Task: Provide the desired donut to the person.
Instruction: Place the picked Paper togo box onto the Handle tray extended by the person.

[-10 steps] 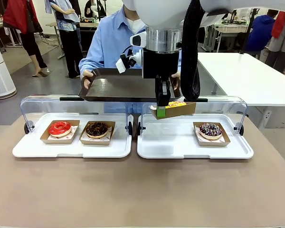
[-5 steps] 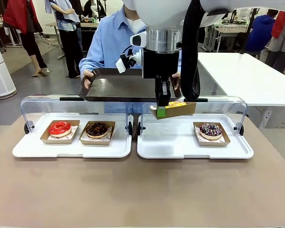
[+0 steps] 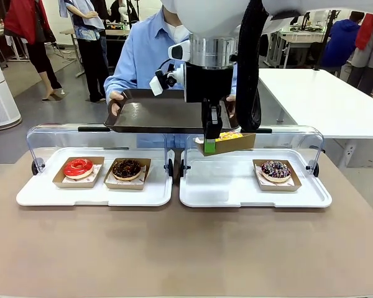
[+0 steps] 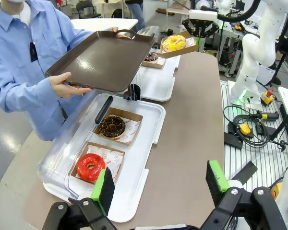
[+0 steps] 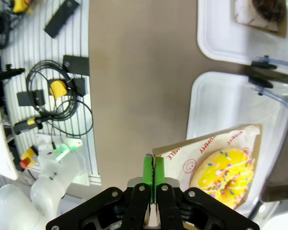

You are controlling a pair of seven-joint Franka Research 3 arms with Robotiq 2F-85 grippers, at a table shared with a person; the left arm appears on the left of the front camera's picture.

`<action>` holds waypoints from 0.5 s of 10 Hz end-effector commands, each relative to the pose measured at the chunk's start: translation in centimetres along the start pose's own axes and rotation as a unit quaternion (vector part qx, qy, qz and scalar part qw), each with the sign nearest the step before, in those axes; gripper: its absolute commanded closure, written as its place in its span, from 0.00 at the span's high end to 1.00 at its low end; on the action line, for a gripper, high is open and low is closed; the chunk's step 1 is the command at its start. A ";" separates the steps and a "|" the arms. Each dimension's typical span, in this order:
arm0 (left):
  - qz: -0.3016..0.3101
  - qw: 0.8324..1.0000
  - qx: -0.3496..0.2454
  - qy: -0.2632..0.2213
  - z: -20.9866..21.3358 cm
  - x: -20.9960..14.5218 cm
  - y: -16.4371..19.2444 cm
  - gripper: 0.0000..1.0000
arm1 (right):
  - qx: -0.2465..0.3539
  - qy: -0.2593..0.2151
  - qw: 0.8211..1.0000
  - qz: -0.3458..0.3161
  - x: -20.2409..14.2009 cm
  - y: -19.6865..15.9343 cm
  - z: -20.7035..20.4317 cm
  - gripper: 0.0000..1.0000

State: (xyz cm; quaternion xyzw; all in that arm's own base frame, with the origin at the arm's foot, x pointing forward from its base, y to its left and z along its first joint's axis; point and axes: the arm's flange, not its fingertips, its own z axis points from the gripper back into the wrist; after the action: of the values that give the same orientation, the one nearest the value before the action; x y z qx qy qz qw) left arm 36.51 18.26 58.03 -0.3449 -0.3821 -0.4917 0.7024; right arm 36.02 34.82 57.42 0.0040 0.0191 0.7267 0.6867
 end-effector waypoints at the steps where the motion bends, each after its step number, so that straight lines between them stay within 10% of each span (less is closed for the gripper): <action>1: -0.004 1.000 -0.002 -0.003 0.2 0.0 -0.1 1.00 | -0.042 0.036 0.998 0.004 1.5 2.7 3.8 0.02; 5: -0.004 1.000 -0.002 -0.003 0.2 0.0 -0.1 1.00 | -0.108 0.042 0.993 -0.024 1.9 2.4 11.7 0.02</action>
State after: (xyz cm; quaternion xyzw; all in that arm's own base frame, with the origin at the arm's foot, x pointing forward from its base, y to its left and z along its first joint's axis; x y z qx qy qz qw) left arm 36.51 18.26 58.03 -0.3449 -0.3821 -0.4916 0.7024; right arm 32.07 35.78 68.24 -0.0878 -0.0330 0.7229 0.6846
